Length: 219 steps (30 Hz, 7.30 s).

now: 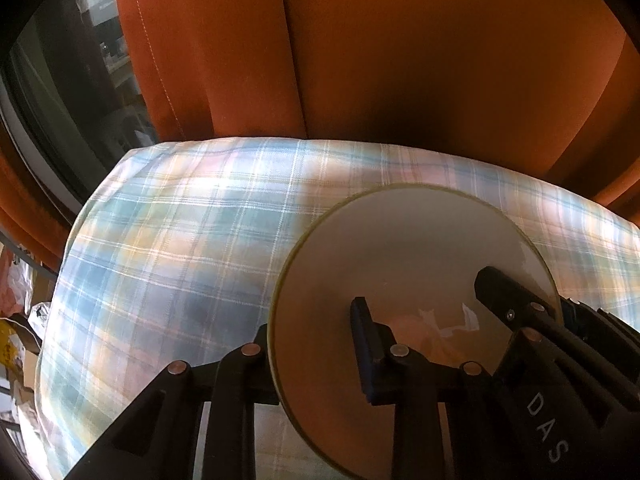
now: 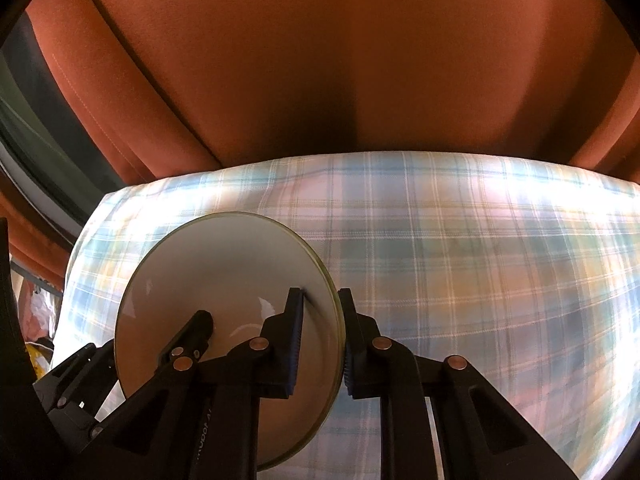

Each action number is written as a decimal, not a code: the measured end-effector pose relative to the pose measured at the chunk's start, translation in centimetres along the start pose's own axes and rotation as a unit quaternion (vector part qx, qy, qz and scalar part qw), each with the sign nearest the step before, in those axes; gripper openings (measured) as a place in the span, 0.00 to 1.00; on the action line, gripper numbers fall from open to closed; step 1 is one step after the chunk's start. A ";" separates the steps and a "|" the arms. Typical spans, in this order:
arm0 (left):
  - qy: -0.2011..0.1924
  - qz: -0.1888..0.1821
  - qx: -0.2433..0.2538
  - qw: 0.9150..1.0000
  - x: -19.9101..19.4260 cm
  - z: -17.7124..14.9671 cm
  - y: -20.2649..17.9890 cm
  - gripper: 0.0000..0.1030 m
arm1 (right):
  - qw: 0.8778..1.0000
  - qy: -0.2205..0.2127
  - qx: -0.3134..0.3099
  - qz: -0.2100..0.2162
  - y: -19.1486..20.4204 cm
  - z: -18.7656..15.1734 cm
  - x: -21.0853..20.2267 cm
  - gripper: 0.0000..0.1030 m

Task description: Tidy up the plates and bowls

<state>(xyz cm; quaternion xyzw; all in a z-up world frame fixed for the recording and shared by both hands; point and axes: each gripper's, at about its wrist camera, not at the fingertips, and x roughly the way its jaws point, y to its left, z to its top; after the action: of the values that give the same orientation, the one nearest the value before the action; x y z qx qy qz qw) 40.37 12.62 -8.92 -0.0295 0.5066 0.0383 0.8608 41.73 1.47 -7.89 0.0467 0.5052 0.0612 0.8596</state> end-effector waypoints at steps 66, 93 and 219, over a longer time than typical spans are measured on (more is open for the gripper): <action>-0.082 -0.038 0.020 0.996 -23.9 -15.9 -5.1 0.25 | 0.996 -0.086 -0.007 -0.020 -3.5 -15.8 -28.1 0.20; -0.040 -0.043 0.038 0.998 -23.0 -22.6 -17.9 0.25 | 0.998 -0.055 -0.011 -0.014 -17.6 -20.3 -28.6 0.20; 0.135 -0.086 0.050 0.986 -18.1 -25.5 -21.5 0.52 | 0.985 0.121 0.074 0.098 -24.7 -24.2 -19.7 0.46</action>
<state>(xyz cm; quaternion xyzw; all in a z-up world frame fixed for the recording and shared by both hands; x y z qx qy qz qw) 11.46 -11.75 -5.18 -0.0347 0.6148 -0.0652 0.7852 12.52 -25.50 -6.10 0.1520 0.6019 0.1129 0.7758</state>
